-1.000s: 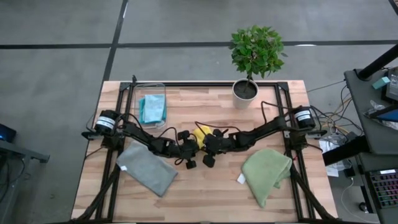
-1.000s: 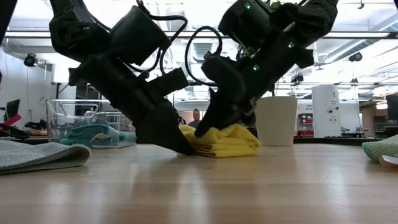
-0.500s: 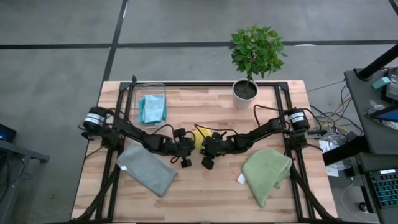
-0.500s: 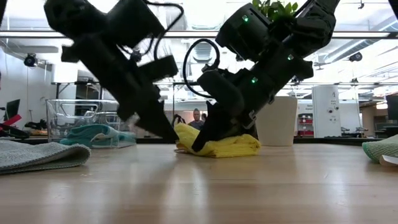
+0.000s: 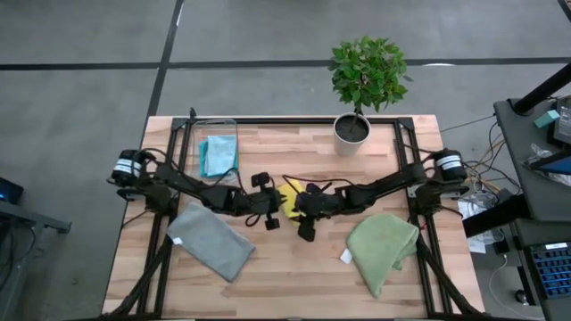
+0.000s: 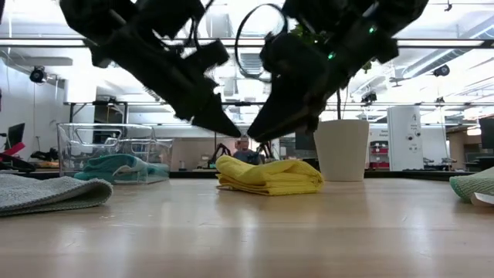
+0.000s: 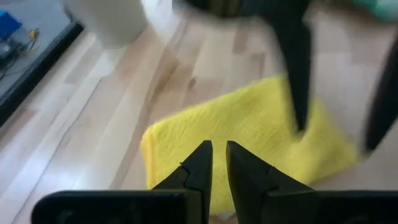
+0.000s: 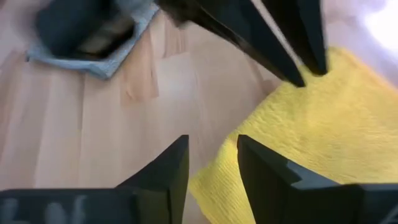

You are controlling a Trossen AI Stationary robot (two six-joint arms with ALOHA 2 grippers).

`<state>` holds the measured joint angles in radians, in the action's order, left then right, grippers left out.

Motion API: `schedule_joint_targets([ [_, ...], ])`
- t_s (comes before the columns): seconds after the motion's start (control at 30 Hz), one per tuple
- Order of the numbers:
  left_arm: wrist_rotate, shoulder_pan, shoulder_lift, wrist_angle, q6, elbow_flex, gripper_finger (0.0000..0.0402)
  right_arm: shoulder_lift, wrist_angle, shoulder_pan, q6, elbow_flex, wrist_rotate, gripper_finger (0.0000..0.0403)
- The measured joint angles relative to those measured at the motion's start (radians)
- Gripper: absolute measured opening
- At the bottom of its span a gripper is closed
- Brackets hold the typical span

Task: Fold microfiber towels
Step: Stack the folded yellow microfiber towel on top of the light blue microfiber towel on the bin

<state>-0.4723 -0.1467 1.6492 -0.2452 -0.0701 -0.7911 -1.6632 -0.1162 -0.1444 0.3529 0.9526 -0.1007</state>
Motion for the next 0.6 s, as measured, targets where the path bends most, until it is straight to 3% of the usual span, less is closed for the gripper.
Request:
schedule_joint_targets([
  [0.23,-0.007,0.050,0.106,-0.050,-0.002,0.000,0.0033,0.051,-0.006,0.001,-0.048,-0.088,-0.042,0.0066],
  [0.37,-0.006,0.064,0.159,-0.065,-0.039,-0.003,0.0033,0.019,-0.129,0.001,-0.036,-0.159,-0.057,0.0018],
  [0.6,-0.005,0.067,0.189,-0.061,-0.081,-0.004,0.0033,-0.123,-0.301,-0.008,-0.032,-0.194,0.014,0.0009],
])
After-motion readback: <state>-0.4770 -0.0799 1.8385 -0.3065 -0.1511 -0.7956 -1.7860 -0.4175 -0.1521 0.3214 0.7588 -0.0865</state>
